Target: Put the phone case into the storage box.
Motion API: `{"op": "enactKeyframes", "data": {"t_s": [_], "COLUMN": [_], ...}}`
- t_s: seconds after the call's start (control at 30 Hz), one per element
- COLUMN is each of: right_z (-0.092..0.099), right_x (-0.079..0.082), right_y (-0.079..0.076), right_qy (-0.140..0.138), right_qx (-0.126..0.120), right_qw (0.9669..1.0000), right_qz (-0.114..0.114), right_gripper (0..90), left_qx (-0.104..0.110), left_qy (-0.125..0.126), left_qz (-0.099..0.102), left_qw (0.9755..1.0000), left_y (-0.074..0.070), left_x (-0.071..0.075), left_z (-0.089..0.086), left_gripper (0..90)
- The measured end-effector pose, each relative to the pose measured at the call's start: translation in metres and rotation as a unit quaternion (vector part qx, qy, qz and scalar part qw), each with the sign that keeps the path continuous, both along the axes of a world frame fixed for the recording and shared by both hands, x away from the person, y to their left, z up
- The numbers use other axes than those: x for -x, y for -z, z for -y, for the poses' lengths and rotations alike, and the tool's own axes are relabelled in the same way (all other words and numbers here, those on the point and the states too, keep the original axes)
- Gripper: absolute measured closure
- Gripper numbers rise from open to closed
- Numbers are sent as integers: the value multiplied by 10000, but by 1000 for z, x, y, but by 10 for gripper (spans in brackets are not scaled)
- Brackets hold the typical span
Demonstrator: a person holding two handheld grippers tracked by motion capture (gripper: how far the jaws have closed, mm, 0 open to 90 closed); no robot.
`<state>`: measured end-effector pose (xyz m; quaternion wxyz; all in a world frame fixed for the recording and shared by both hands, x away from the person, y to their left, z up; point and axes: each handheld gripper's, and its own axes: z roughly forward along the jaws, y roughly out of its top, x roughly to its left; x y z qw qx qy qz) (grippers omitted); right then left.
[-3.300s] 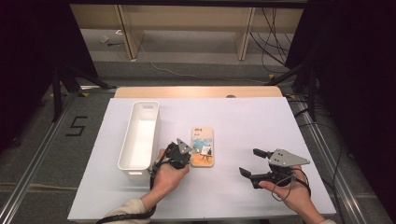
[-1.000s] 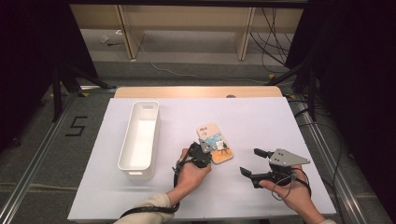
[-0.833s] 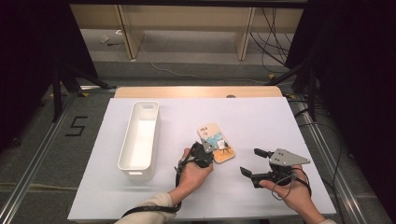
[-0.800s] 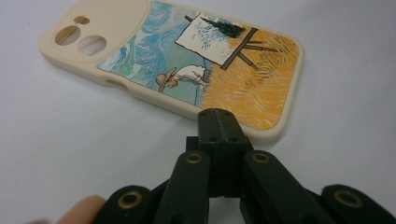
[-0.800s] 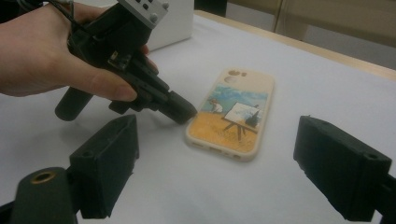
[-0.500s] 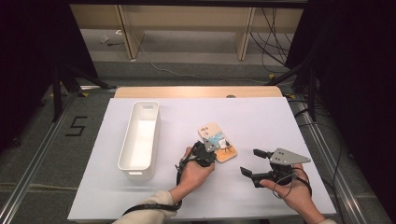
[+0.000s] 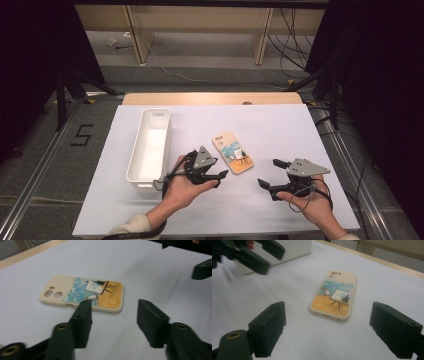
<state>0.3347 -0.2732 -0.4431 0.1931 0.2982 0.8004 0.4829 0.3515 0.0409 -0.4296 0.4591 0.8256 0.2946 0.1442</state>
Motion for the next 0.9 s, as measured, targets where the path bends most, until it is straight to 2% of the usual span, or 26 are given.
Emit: {"op": "enactKeyframes", "data": {"t_s": [0.03, 0.07, 0.13, 0.2, 0.3, 0.37, 0.57, 0.63, 0.7, 0.77, 0.9], "right_z": [0, 0, -1, -2, -4, -5, -11, -13, -17, -21, -32], "right_x": [0, -1, -1, -2, -3, -5, -12, -15, -18, -22, -33], "right_y": [0, 0, 0, 1, 1, 1, 1, 2, 3, 4, 3], "right_qy": [19, 36, 38, 30, 54, 74, 130, 156, 204, 221, 248], "right_qx": [9, 17, 24, 56, 90, 85, 143, 190, 337, 380, 390], "right_qw": [10000, 10000, 10000, 10000, 9999, 9999, 9997, 9995, 9988, 9982, 9978], "right_qz": [3, 12, 3, -11, -42, -46, -135, -218, -295, -409, -475], "right_gripper": [135, 132, 132, 133, 135, 132, 95, 95, 92, 91, 91], "left_qx": [-23, 20, 19, 18, 44, 78, 257, 270, 292, 331, 403], "left_qy": [0, -44, -66, -117, -209, -296, -636, -709, -795, -828, -886], "left_qz": [12, 112, 275, 362, 450, 555, 591, 594, 570, 591, 650], "left_qw": [10000, 9999, 9996, 9993, 9988, 9980, 9959, 9953, 9948, 9943, 9931], "left_y": [-2, -4, -5, -8, -11, -13, -15, -13, -11, -10, -10], "left_x": [3, 7, 11, 15, 18, 21, 31, 34, 36, 38, 39], "left_z": [-4, -10, -18, -26, -40, -51, -85, -92, -100, -105, -113], "left_gripper": [237, 161, 133, 47, 3, 0, 0, 0, 0, 0, 0]}}
